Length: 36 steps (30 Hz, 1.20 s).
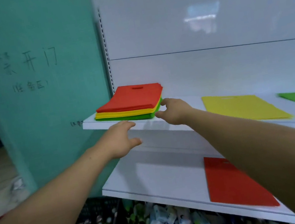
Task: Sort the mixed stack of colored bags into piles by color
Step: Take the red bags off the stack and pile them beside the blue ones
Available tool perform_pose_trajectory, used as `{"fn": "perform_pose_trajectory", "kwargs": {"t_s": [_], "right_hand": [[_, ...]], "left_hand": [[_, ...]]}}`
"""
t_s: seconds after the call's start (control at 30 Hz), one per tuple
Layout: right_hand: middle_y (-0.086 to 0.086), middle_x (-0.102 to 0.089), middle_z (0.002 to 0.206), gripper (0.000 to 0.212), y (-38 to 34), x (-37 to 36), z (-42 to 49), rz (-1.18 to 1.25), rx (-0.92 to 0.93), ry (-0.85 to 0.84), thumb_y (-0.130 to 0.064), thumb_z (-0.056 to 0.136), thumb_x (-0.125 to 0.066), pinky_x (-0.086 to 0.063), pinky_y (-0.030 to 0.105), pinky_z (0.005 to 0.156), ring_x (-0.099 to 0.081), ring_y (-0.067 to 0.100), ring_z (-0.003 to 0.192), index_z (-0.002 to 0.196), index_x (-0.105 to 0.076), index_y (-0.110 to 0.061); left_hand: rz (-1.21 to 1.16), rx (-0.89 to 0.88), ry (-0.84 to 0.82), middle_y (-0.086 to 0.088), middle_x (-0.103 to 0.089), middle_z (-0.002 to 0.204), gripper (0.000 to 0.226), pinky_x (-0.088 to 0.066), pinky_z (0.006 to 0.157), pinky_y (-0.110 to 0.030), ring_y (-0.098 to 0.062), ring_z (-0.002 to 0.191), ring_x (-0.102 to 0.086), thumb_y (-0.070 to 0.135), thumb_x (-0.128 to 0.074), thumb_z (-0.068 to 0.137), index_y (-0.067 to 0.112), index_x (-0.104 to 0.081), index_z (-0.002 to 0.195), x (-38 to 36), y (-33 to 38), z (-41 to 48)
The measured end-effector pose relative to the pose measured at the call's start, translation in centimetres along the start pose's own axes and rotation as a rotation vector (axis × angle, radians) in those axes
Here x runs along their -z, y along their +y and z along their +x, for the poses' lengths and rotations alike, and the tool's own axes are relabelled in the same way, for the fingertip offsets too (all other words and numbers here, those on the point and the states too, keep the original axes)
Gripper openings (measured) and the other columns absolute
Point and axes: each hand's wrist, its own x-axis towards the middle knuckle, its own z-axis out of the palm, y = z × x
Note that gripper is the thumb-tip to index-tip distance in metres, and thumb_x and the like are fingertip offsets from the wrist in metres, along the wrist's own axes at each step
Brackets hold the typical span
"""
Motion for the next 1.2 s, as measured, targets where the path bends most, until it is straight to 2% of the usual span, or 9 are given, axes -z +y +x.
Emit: {"fn": "perform_pose_trajectory", "kwargs": {"t_s": [0.17,0.33,0.5,0.73,0.83,0.93,1.0,1.07,1.2], "right_hand": [[0.009,-0.041,0.147,0.064,-0.9,-1.7,7.1,-0.009,0.028,-0.025,-0.046,0.094,-0.049,-0.035,0.032,0.103,-0.041,0.028,0.132,0.145,-0.034,-0.011],[0.008,-0.041,0.148,0.065,-0.5,-3.1,15.2,-0.012,0.046,-0.018,-0.048,0.094,-0.049,-0.035,0.032,0.104,-0.041,0.028,0.132,0.145,-0.036,-0.01],[0.012,-0.045,0.144,0.064,0.8,-4.9,22.2,-0.081,0.016,-0.029,-0.048,0.094,-0.049,-0.036,0.032,0.102,-0.043,0.029,0.13,0.142,-0.038,-0.007],[0.02,-0.047,0.136,0.077,3.2,-7.2,27.1,-0.104,-0.23,-0.013,-0.064,0.089,-0.044,-0.038,0.038,0.101,-0.044,0.036,0.126,0.137,-0.039,-0.004],[0.019,-0.051,0.133,0.082,3.9,-7.9,28.1,-0.037,-0.325,-0.011,-0.067,0.082,-0.054,-0.041,0.036,0.098,-0.047,0.035,0.124,0.135,-0.041,-0.006],[0.015,-0.052,0.132,0.077,4.0,-7.6,28.5,0.032,-0.36,0.029,-0.057,0.078,-0.067,-0.041,0.034,0.097,-0.046,0.031,0.124,0.133,-0.042,-0.009],[0.013,-0.052,0.133,0.07,3.7,-7.5,28.6,0.051,-0.359,0.058,-0.039,0.081,-0.071,-0.041,0.033,0.096,-0.049,0.031,0.123,0.136,-0.039,-0.01],[0.015,-0.051,0.133,0.063,3.3,-7.5,28.7,0.055,-0.381,0.092,-0.026,0.084,-0.066,-0.042,0.033,0.095,-0.05,0.031,0.121,0.137,-0.037,-0.01],[0.015,-0.049,0.135,0.067,2.7,-7.1,28.2,0.085,-0.469,0.107,-0.02,0.085,-0.067,-0.039,0.033,0.1,-0.044,0.032,0.127,0.14,-0.031,-0.007]], "left_hand": [[0.047,0.048,0.008,-0.003,-0.023,0.156,0.071,-0.018,0.115,-0.03,-0.018,0.143,-0.02,0.047,-0.062,0.086,0.02,-0.034,0.146,0.5,-3.8,4.9],[0.074,0.1,0.03,-0.004,-0.019,0.157,0.076,-0.015,0.116,-0.031,-0.018,0.144,-0.017,0.054,-0.061,0.083,0.022,-0.033,0.146,0.7,-7.6,11.6],[0.029,0.15,0.034,-0.001,-0.03,0.152,0.078,-0.026,0.114,-0.035,-0.021,0.137,-0.031,0.057,-0.06,0.082,0.02,-0.034,0.146,0.7,-10.8,17.8],[0.189,0.194,-0.09,0.002,-0.017,0.158,0.089,-0.018,0.117,-0.045,-0.02,0.145,-0.015,0.082,-0.031,0.076,0.03,-0.027,0.148,0.3,-13.9,22.9],[0.067,0.177,-0.151,0.002,-0.031,0.153,0.108,-0.023,0.115,-0.045,-0.019,0.141,-0.027,0.095,-0.012,0.061,0.029,-0.04,0.142,0.3,-15.0,24.6],[0.04,0.14,-0.17,0.002,-0.051,0.14,0.075,-0.036,0.108,-0.041,-0.02,0.126,-0.047,0.077,-0.024,0.083,0.027,-0.056,0.129,0.1,-15.9,25.5],[0.077,0.093,-0.146,0.0,-0.057,0.129,0.059,-0.043,0.101,-0.04,-0.021,0.114,-0.053,0.069,-0.035,0.087,0.027,-0.06,0.12,0.0,-16.1,25.8],[0.128,0.065,-0.144,0.0,-0.052,0.13,0.057,-0.042,0.1,-0.041,-0.021,0.116,-0.05,0.067,-0.043,0.086,0.027,-0.055,0.124,-0.2,-16.1,25.8],[0.19,0.05,-0.155,0.002,-0.041,0.144,0.067,-0.035,0.107,-0.044,-0.023,0.13,-0.041,0.071,-0.037,0.085,0.032,-0.041,0.139,-0.3,-16.4,25.5]]}}
